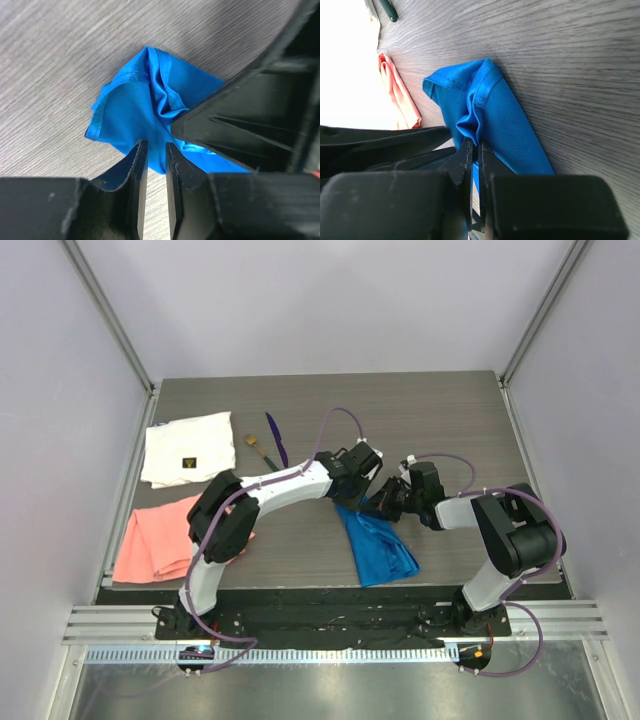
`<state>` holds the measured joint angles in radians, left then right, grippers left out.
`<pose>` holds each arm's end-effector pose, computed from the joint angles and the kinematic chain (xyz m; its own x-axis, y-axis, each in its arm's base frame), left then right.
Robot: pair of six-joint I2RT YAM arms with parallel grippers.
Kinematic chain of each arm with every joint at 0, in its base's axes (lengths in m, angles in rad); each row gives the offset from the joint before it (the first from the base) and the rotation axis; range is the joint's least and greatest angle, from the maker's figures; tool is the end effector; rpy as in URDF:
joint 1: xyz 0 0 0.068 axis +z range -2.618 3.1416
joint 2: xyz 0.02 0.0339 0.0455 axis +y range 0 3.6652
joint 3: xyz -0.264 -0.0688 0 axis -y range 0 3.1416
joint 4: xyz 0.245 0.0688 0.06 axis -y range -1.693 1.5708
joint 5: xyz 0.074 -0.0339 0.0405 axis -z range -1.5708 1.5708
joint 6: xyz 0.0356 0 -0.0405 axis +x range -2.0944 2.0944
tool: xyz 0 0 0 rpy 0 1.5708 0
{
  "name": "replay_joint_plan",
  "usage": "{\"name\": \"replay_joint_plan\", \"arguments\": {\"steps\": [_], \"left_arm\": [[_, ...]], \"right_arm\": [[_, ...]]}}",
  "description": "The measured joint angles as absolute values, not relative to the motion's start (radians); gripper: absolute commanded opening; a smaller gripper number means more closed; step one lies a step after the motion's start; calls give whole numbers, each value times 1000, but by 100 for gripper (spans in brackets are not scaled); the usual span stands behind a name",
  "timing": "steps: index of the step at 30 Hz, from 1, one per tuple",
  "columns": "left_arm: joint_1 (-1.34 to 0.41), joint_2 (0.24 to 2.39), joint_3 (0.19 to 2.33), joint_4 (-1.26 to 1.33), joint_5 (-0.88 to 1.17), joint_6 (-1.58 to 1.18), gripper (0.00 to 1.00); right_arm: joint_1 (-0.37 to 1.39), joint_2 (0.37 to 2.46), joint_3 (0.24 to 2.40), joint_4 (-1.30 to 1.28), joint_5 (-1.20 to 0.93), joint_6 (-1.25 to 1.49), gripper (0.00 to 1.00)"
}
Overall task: Fold the napkin into a case and place the utensils inside
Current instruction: Grasp the top corner of the smaller rectangle folded napkin from the folded napkin.
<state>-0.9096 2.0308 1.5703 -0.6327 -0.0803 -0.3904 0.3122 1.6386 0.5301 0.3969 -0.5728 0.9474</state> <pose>0.2686 -0.3405 0.1977 -0.7951 0.4042 -0.4522 0.4990 0.8597 -0.1090 0.2601 0.1042 0.1165 -0.8895 0.4299 -0.1548 0.1258 0.5562 0.8215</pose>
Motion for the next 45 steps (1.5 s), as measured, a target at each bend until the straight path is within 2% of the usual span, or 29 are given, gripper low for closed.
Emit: {"name": "replay_joint_plan", "arguments": {"steps": [7,11,14,15,20,45], "left_arm": [[-921,2070,1579,-651,-128,-380,31],[-921,2082,1594,-654,-143,-377,30],[-921,2088,1602,-656,-151,-375,21],[-921,2091,1605,-656,-154,-373,14],[-922,2103,1613,-657,-159,-361,0],[-920,1999,1527,-561,-73,-455,0]], "right_arm": [[312,1639,530,403,-579,950,1],[312,1639,530,405,-579,951,1],[312,1639,530,405,-579,953,1],[312,1639,530,406,-579,953,1],[312,1639,530,409,-579,953,1],[312,1642,530,416,-605,1026,1]]}}
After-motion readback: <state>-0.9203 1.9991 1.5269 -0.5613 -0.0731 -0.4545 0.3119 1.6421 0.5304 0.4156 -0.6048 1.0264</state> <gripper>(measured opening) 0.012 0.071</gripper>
